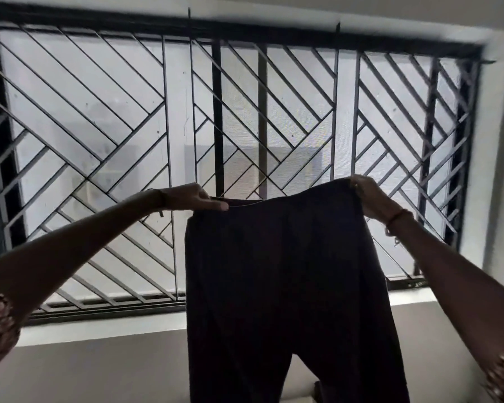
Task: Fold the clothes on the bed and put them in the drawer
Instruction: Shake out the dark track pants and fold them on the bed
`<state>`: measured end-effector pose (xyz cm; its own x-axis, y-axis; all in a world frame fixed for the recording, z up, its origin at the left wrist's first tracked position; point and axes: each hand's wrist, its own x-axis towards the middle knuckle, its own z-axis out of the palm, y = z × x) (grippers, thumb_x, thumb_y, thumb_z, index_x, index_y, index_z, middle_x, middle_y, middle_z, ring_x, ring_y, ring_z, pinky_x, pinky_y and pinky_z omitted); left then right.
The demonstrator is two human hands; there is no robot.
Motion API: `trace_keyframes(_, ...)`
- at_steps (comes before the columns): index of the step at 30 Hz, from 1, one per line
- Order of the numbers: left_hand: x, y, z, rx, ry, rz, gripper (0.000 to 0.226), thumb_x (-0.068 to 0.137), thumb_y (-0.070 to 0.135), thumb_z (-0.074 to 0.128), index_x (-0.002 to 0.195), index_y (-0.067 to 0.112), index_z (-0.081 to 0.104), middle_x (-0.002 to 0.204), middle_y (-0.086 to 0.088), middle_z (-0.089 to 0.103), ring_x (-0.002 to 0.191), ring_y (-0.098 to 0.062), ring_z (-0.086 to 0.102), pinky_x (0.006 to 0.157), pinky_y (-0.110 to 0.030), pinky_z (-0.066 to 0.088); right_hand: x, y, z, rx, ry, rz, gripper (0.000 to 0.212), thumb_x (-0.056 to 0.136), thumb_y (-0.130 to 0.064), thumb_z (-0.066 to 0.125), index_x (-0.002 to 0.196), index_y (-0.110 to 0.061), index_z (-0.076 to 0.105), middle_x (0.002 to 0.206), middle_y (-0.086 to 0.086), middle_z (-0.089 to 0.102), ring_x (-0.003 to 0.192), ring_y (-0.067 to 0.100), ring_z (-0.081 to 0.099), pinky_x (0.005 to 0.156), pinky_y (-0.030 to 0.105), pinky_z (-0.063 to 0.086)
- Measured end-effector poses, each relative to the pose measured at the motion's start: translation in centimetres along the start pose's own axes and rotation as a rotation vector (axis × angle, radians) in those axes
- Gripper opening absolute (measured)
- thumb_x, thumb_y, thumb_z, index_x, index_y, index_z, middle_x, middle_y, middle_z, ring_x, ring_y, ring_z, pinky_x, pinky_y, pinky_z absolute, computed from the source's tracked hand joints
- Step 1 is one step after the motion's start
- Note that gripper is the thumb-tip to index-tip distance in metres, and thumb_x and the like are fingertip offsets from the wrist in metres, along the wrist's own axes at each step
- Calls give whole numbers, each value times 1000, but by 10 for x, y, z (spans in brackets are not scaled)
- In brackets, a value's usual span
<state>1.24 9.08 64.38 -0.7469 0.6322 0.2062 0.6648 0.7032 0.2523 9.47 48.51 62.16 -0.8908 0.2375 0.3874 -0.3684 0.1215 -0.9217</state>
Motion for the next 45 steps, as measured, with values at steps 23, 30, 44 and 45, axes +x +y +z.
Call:
trace_keyframes(23,18,-64,59,-947,311,143,58,60,47,82,104,12,71,109,-10,70,101,-17,66,79,-21,55,-19,37,-25,17,-160,-75,69,31,-42,96,86,-6,74,89,6,74,81,14,70,72,21,56)
trace_keyframes(30,26,-60,43,-784,143,23,54,75,47,71,112,9,67,112,-7,69,108,-17,63,84,-25,53,-20,46,-29,-2,-146,36,59,64,-51,82,88,1,69,73,8,68,60,11,66,56,19,54)
trace_keyframes(44,88,21,118,-982,248,-241,28,82,15,71,99,-6,64,97,-19,69,76,-20,69,66,-26,59,4,105,75,-348,444,100,40,79,-30,74,60,0,56,72,16,60,72,30,61,67,40,51)
trace_keyframes(45,90,27,120,-997,241,-225,32,82,14,70,103,-8,63,102,-22,68,80,-23,69,71,-28,59,2,102,82,-354,446,91,41,81,-29,73,55,-5,51,69,14,58,67,26,58,62,33,48)
